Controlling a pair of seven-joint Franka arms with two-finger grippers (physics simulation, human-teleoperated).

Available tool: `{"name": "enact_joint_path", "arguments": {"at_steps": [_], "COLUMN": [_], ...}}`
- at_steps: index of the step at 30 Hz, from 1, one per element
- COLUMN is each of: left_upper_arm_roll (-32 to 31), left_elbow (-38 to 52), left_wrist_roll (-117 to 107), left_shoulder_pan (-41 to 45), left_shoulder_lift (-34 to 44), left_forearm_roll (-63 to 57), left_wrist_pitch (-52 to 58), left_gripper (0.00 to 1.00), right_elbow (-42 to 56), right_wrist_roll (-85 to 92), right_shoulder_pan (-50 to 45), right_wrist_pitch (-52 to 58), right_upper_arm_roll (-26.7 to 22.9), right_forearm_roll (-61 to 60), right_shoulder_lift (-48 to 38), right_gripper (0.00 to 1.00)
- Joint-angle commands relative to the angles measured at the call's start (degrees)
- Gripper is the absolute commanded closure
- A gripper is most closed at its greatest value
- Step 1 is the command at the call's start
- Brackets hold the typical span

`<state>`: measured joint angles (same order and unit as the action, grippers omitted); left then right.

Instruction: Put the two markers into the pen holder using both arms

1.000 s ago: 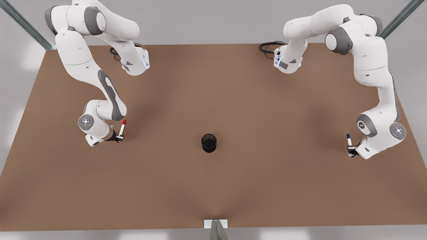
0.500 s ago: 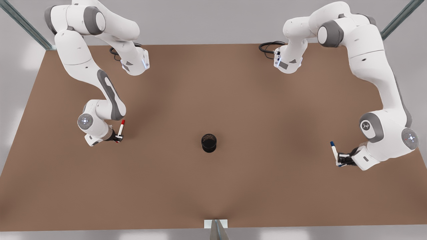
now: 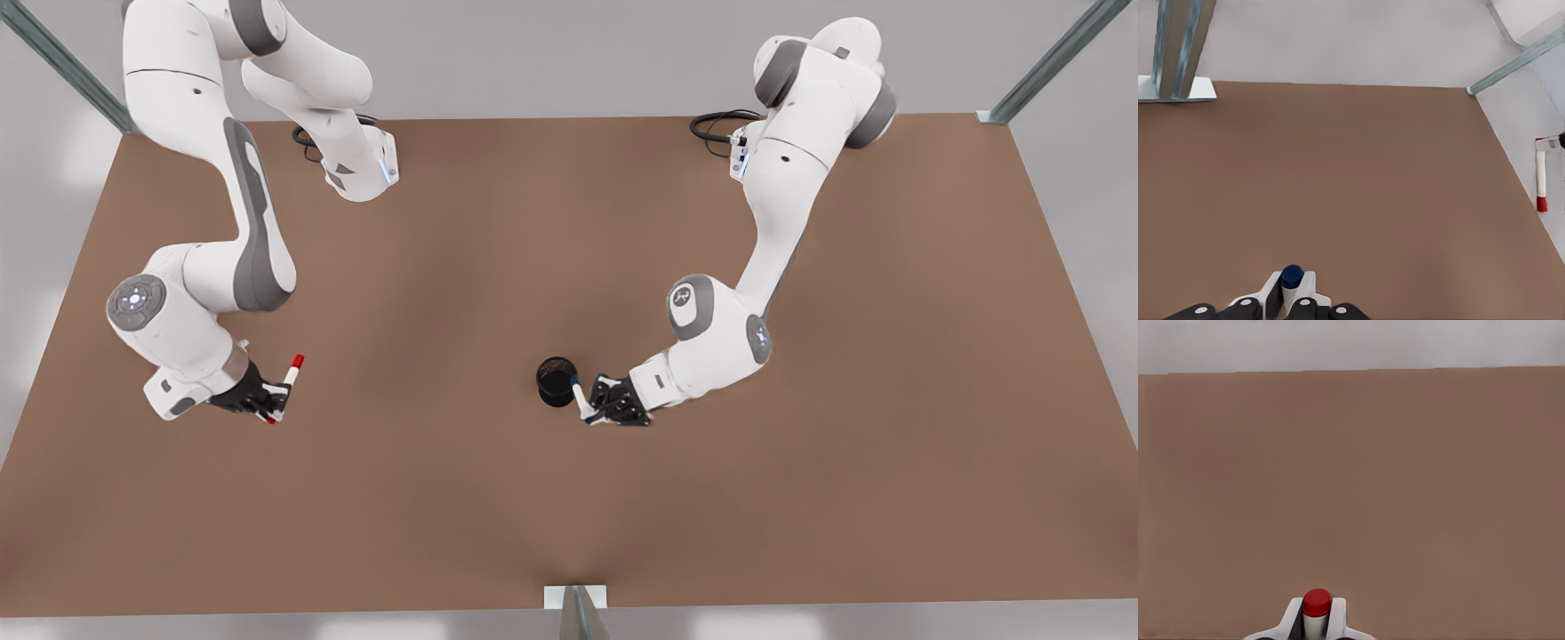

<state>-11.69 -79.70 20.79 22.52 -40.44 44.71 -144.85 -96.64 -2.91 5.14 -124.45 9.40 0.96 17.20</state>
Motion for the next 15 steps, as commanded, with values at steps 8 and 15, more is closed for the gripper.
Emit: {"name": "enact_joint_path", "arguments": {"at_steps": [8, 15], "left_upper_arm_roll": [-0.1, 4.6], "left_elbow": [-8.8, -10.5], "left_wrist_roll": [14.2, 14.8], "left_shoulder_pan": [2.4, 8.3], "left_shoulder_lift": [0.3, 2.1], "left_forearm_roll": [14.1, 10.7], "left_wrist_pitch": [-13.1, -15.3], "left_gripper": [0.79, 0.79], "right_elbow": [4.6, 6.9], "right_wrist_roll": [-1.7, -1.8], "right_shoulder_pan": [0.0, -0.5], "right_wrist_pitch": [-0.8, -4.9], "right_upper_arm_roll": [9.3, 13.2], "right_forearm_roll": [0.7, 0.6], "right_shoulder_lift": [0.7, 2.6], "right_gripper": [0.79, 0.79]}}
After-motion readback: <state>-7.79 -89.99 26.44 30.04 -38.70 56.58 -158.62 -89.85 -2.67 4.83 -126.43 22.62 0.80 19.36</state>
